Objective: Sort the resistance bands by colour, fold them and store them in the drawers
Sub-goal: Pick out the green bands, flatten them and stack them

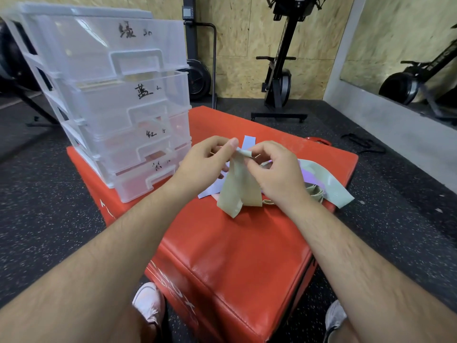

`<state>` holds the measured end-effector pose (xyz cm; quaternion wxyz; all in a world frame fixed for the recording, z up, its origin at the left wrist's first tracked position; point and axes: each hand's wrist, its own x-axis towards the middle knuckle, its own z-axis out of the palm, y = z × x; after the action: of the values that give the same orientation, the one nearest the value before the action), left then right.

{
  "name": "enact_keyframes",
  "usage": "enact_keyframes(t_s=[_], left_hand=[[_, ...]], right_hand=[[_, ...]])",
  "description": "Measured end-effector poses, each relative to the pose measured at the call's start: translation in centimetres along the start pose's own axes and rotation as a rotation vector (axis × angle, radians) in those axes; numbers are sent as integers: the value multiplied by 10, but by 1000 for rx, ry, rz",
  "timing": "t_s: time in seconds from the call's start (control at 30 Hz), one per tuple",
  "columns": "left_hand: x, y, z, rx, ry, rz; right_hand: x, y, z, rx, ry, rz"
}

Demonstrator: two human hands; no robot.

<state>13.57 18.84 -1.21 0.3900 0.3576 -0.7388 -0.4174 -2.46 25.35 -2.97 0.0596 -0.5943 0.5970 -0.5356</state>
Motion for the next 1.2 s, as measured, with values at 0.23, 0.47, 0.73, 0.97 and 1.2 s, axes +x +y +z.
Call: enact_keyframes(t_s=[0.23, 0.47, 0.73, 0.97, 1.2], left_hand=[[-5, -2, -13, -91, 55, -126], [-19, -10, -38, 74, -31, 19], [-29, -25, -59, 98, 31, 12], [-30, -25, -66, 98, 105, 19], [-30, -25, -75, 0, 157, 46]], right_hand=[[-6, -12, 10, 184, -215, 13], [2, -3, 27, 206, -472, 80], [-1, -11, 62, 221, -429, 76], [3, -12, 66, 288, -535, 99], [5, 0, 52, -120, -734, 156]])
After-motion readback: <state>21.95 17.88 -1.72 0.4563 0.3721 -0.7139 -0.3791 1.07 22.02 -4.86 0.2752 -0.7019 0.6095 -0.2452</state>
